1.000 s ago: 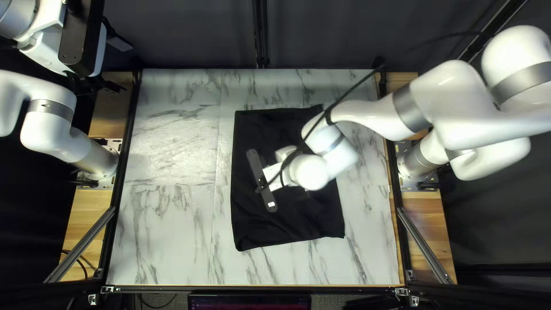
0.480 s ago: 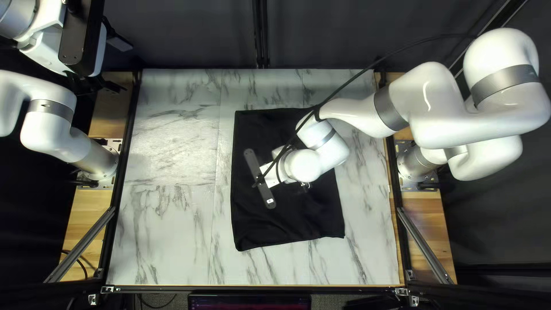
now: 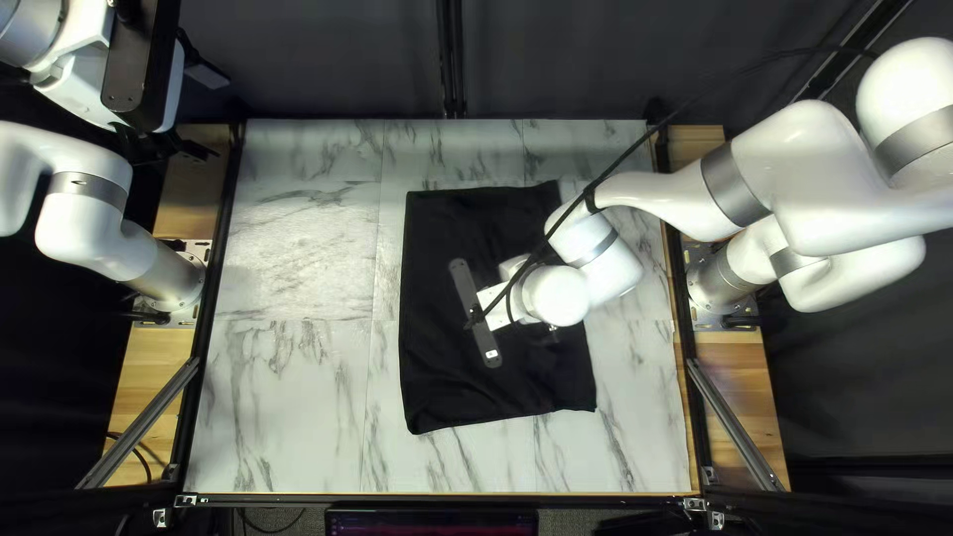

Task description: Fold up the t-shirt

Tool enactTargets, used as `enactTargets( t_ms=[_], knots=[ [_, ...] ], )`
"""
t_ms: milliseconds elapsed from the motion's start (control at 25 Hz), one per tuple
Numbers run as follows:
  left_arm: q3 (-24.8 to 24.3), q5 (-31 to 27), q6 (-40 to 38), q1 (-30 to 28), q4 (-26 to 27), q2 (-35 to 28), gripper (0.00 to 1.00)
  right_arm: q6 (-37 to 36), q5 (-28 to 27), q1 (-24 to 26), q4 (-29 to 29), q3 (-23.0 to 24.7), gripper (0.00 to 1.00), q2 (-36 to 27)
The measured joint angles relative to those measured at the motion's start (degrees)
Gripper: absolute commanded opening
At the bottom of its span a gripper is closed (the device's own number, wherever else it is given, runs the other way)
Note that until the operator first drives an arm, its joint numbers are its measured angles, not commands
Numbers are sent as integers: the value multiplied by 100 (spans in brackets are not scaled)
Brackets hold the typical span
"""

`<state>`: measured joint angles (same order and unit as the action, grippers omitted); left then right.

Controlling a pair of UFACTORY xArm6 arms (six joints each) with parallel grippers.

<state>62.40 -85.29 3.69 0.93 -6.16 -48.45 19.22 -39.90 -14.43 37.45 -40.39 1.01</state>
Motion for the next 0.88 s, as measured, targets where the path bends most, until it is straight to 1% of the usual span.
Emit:
enactTargets(
  t_ms=[160, 320, 640, 760, 880],
  knots=[
    [0, 0, 0, 0, 0, 0, 100, -32, 33, -22, 117, -320, 100, 282],
    [0, 0, 0, 0, 0, 0, 100, -11, 327, 50, 283, -396, 100, 472],
    [0, 0, 0, 0, 0, 0, 100, 138, 1188, 335, 683, -384, 100, 949],
    [0, 0, 0, 0, 0, 0, 100, 97, 1310, 433, 698, -252, 100, 943],
    [0, 0, 0, 0, 0, 0, 100, 21, 1257, 470, 597, -59, 100, 750]
  ],
)
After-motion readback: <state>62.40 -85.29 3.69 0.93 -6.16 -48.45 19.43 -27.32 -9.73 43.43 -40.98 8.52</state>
